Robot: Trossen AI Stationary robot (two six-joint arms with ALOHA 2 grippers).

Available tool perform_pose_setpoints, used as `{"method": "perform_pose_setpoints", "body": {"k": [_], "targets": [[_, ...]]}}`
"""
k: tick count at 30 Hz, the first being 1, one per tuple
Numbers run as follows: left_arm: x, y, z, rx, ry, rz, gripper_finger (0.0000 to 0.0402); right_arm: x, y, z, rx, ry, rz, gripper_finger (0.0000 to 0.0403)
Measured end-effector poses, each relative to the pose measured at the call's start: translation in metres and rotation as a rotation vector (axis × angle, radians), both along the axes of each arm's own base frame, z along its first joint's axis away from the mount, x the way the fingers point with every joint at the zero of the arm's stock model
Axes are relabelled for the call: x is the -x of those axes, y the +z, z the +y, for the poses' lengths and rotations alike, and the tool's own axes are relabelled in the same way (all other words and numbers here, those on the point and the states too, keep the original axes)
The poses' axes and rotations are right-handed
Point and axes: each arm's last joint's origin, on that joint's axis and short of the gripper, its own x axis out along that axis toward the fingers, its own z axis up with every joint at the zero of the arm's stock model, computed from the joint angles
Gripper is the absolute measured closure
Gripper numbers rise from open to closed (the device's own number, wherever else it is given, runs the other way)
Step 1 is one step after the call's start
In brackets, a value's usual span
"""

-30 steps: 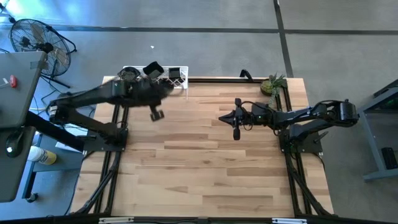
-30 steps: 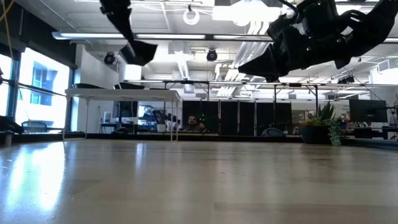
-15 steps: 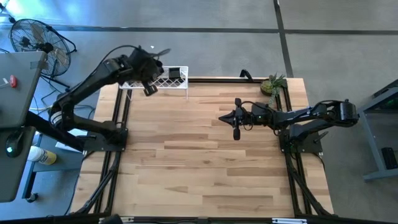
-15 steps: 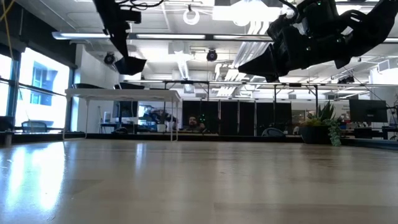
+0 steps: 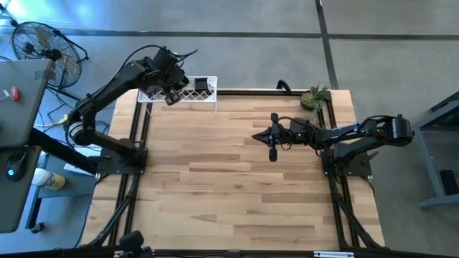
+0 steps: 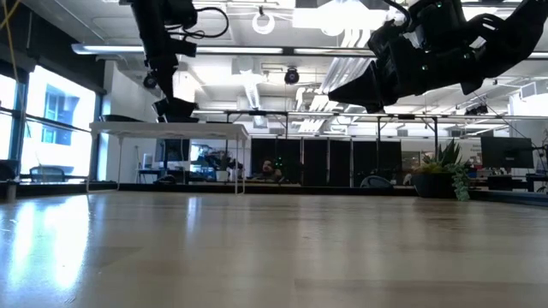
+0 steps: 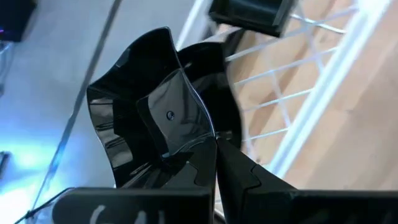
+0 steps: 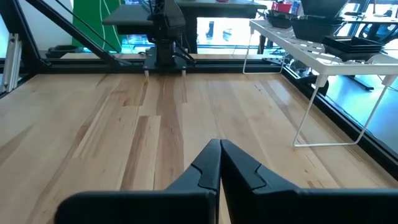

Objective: Pick & Place Mini shaped plates
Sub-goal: Stack the black distorted square plate on top of the black distorted square plate on the shelf

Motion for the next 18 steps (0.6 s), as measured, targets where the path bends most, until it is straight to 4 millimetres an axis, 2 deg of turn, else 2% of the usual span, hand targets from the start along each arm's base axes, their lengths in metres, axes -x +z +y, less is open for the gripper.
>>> {"method": "perform_pose_setpoints", "body": {"k": [11,18], "targets": [[-0.0073,-0.0097,0.007,0.021,-0.005,0.037,0.0397,0.0001,-0.0008,0.0,0.005,0.001,0.009,0.04],[-0.0071,-0.0096,0.007,0.013,-0.021,0.054,0.0344,0.0002,-0.0008,0.0,0.005,0.001,0.009,0.0396]]}}
